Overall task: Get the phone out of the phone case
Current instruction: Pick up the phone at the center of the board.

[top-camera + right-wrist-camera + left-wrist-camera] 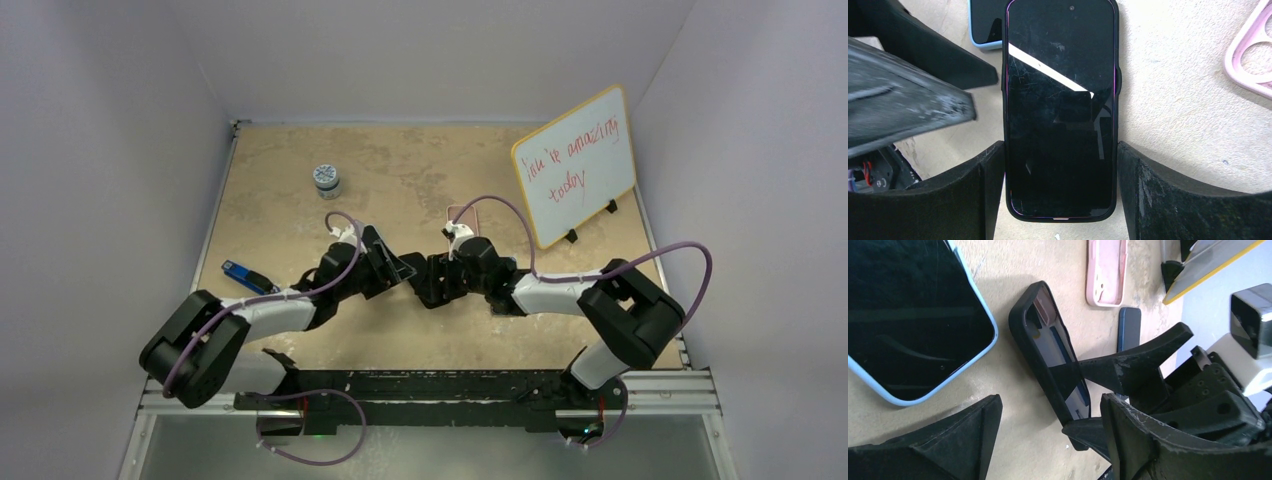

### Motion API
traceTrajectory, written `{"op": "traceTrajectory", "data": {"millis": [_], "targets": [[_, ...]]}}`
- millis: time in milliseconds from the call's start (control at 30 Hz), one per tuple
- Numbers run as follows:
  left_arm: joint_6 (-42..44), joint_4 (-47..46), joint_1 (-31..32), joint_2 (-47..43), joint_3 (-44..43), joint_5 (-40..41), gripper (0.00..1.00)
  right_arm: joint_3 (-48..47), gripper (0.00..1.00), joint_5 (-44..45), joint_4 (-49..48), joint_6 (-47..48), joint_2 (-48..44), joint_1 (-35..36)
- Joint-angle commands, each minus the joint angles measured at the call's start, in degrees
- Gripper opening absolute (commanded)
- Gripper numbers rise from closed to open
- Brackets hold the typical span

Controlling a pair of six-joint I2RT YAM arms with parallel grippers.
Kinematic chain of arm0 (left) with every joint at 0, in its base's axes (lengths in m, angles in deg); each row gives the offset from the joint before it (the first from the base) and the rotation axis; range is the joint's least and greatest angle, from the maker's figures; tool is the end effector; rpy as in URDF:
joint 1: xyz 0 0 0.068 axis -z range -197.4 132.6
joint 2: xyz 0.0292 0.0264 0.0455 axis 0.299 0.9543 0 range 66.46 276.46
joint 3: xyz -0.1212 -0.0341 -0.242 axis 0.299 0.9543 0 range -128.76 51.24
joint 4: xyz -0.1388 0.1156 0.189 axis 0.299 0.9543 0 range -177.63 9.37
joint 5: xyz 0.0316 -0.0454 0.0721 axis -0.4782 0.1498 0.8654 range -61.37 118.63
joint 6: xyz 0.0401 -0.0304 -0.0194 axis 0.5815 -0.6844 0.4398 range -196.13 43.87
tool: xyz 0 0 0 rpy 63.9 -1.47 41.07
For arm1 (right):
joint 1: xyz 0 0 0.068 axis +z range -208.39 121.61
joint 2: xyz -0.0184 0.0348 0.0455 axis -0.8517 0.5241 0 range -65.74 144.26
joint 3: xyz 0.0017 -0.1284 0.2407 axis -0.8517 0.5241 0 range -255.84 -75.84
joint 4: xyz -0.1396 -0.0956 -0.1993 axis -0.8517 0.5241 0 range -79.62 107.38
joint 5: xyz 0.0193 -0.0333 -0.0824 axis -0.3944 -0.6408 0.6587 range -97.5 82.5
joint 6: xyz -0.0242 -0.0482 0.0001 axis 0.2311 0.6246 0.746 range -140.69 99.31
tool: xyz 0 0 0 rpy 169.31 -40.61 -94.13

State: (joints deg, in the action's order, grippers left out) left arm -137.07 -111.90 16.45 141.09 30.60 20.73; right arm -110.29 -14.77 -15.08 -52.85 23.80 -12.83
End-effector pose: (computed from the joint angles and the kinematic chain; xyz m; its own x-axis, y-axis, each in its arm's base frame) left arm 0.1946 -0.1362 0.1510 -0.7689 -0.5269 -0.3622 -0.0438 0.6086 -0.7923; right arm 0.2085 0.2192 0.1570 -0.7110 0.0290 -0.7026 -0.4805 0.7093 0.5157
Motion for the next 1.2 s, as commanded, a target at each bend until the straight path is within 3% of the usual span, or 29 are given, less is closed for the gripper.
{"op": "traceTrajectory", "data": {"millis": [0,200,400,667,1000,1167], "targets": [[-3.5,-7.9,0.6,4.3,-0.5,-2.3,0.72,1.9,0.26,-2.0,-3.8,-2.8,-1.4,0.9],[-6.0,-12.4,1.5,8.6,-0.8,-2.0,0.60,3.2,0.26,-1.5,-5.4,-3.5,-2.0,1.5],[-6.7,-15.6,2.3,12.7,-1.5,-2.2,0.42,3.5,0.26,-1.3,-6.8,-4.1,-1.8,1.9],[-6.0,-18.2,2.2,10.9,-0.2,-3.0,0.00,5.5,0.34,-0.9,-9.6,-4.8,-5.2,2.0],[-5.5,-19.0,1.0,-1.0,3.7,-2.5,0.00,12.4,0.73,0.1,-15.5,-5.4,-16.5,1.9],[-7.7,-22.5,0.5,-8.5,6.5,-1.9,0.00,14.9,0.84,0.3,-20.2,-5.7,-21.4,1.9]]}}
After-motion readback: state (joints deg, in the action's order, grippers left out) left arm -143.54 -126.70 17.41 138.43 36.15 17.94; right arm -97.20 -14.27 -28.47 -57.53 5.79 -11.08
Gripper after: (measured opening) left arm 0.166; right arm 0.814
